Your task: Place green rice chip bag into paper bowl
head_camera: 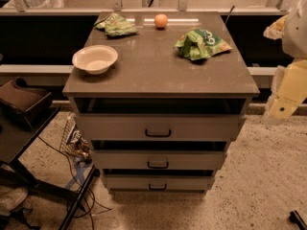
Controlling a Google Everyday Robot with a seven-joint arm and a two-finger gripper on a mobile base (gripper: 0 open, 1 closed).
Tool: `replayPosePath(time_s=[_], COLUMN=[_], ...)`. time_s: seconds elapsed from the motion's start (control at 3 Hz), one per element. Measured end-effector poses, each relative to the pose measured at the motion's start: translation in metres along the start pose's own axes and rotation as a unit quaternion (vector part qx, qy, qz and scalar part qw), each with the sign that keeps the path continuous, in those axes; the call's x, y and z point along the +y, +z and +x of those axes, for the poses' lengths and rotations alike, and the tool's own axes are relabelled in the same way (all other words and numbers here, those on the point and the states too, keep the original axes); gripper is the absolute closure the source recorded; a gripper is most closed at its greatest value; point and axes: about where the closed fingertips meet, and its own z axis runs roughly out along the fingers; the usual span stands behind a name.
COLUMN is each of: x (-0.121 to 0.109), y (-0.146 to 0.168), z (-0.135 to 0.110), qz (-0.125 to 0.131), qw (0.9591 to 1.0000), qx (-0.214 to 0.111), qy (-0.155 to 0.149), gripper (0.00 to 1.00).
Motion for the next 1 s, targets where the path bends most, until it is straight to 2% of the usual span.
replayPosePath(time_s=[0.33,0.67,1.0], x=[0.0,-0.005,-0.028], y=[0.0,-0.009,-0.013], z=[0.0,-0.006,-0.025], qz=[0.0,0.023,0.071], qw=[1.0,0.9997,0.9965], qx=[0.0,-0.001,-0.018], qy=[0.0,-0.006,-0.041], gripper=[0.0,0.0,0.0])
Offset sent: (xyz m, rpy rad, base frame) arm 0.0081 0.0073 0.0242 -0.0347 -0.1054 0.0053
